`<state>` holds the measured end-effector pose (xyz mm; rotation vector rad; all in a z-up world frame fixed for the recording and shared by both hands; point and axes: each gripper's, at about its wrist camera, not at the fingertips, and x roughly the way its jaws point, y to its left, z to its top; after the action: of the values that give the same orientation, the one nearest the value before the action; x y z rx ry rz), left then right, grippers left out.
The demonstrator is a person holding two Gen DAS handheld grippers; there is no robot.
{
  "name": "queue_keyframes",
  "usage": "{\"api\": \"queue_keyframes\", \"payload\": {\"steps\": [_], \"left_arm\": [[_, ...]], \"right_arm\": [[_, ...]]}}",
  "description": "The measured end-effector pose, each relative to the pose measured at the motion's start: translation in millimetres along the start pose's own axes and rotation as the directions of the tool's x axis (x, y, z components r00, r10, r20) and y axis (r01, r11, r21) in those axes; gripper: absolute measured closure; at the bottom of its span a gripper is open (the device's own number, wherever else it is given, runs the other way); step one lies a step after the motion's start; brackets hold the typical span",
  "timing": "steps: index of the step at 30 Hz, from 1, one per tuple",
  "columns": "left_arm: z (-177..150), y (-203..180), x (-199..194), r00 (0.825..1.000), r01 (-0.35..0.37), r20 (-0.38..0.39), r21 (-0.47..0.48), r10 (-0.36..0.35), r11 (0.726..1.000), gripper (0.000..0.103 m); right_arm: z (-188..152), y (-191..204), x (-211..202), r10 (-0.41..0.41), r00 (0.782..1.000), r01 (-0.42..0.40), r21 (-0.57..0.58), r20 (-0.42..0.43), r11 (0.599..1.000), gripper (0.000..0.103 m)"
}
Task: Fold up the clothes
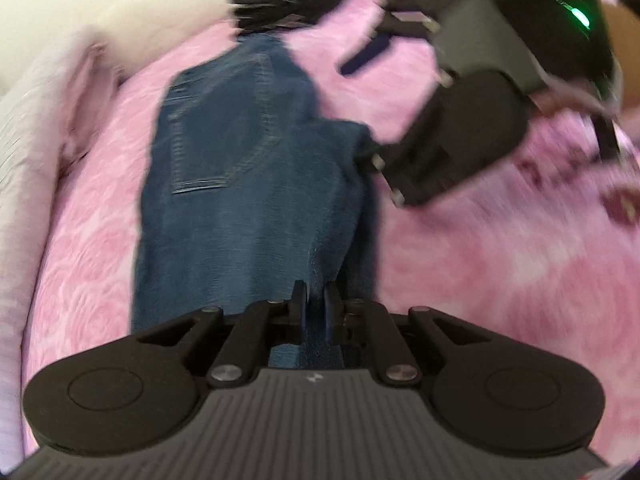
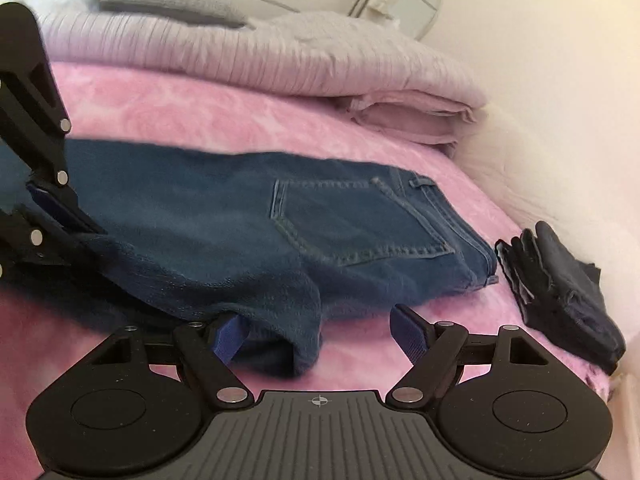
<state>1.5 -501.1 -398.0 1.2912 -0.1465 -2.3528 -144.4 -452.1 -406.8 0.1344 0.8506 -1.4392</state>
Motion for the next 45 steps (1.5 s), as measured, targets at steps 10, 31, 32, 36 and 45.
{"api": "queue_keyframes", "payload": {"steps": [10, 31, 32, 36, 45], "left_arm": [[0, -6, -3, 0.999, 0.04, 0.007, 0.077, -0.041, 0.996, 0.092], [-109, 10, -110, 0.952, -0.224, -0.264, -0.251, 0.156, 0.942, 0.08], [-124, 17, -122, 0.939, -0.266, -0.298, -0.302, 0.174, 0.916, 0.08], [-185, 39, -161, 0.875, -0.408, -0.426, -0.388, 0.231, 0.826, 0.08], [-272, 77, -181, 0.808, -0.492, -0.531, -0.372, 0.255, 0.787, 0.077]], "right_arm": [[8, -17, 19, -0.124, 0.992, 0.123, -0.106, -0.002, 0.987, 0.025], [-13, 26, -46, 0.13, 0.975, -0.165, -0.193, -0.182, 0.967, 0.025], [-10, 27, -54, 0.166, 0.971, -0.198, -0.187, -0.172, 0.962, 0.025], [26, 28, -71, 0.335, 0.942, -0.329, -0.273, -0.026, 0.904, 0.025], [144, 23, 90, 0.47, 0.869, -0.463, -0.589, -0.154, 0.663, 0.026]]}}
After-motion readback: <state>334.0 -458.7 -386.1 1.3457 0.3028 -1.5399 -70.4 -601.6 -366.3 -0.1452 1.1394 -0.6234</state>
